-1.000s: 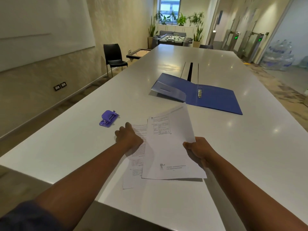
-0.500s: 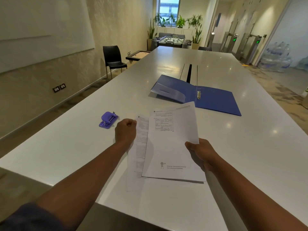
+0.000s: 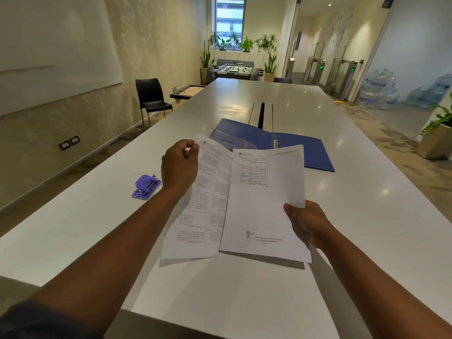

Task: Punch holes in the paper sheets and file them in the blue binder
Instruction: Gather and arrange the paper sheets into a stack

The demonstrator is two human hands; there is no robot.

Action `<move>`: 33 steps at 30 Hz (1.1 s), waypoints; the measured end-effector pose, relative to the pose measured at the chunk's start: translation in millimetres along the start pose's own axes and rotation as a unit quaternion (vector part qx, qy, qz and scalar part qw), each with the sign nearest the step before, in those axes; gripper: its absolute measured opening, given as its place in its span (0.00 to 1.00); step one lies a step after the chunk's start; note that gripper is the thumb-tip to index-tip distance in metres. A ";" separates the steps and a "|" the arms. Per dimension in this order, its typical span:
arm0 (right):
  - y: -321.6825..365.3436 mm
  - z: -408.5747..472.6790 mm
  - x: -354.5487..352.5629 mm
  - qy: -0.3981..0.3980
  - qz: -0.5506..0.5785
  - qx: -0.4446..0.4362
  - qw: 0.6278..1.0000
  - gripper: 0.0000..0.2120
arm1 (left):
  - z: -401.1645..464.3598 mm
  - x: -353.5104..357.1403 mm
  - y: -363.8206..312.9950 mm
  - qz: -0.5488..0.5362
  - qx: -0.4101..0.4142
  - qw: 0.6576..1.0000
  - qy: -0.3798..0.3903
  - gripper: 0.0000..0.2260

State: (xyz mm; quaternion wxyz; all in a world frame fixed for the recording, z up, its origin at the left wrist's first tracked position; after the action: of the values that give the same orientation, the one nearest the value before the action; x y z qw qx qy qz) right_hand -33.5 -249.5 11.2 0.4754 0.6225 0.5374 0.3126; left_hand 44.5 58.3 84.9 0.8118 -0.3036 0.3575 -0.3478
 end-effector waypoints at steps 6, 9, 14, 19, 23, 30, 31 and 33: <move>2.1 -4.6 -14.2 -0.034 -0.038 -0.017 0.999 0.14 | 21.9 -17.1 -40.8 0.022 0.096 0.995 0.019 0.13; 1.8 -6.0 -16.5 -0.037 -0.034 -0.016 0.999 0.14 | 30.6 -24.9 -61.3 0.012 0.119 0.992 0.041 0.11; 0.9 -5.8 -18.5 -0.035 -0.017 -0.013 0.999 0.13 | 38.2 -33.9 -86.4 -0.051 0.106 0.991 0.056 0.10; 1.0 -5.9 -19.1 -0.016 0.000 -0.026 1.000 0.12 | 40.2 -31.7 -95.0 -0.161 0.015 0.984 0.081 0.06; 3.7 -7.5 -18.3 0.004 0.003 -0.038 0.999 0.13 | 42.8 -28.8 -93.2 -0.192 -0.049 0.976 0.090 0.08; 3.1 -7.4 -18.8 0.038 0.007 -0.047 0.998 0.15 | 50.9 -18.3 -75.9 -0.162 -0.095 0.976 0.113 0.08; 3.4 -7.7 -18.0 0.048 0.009 -0.049 0.998 0.15 | 51.0 -15.1 -71.9 -0.151 -0.102 0.976 0.116 0.07; 3.9 -9.3 -16.8 0.066 0.013 -0.055 0.996 0.15 | 50.7 -7.9 -62.7 -0.126 -0.108 0.979 0.116 0.07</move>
State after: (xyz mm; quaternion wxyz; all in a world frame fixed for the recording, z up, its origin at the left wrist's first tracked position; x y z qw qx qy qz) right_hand -44.3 -263.2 20.2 0.4682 0.5805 0.5414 0.3883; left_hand 58.8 40.9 162.7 0.6768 -0.3897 0.4442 -0.4391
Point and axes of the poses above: each hand's wrist, its own z-axis towards the middle knuckle, its own x-axis out of the palm, y = z × x, the point moved 1 cm from there along z, towards the middle knuckle, and after that the axes turned 6 degrees about x, right-handed, at the moved point
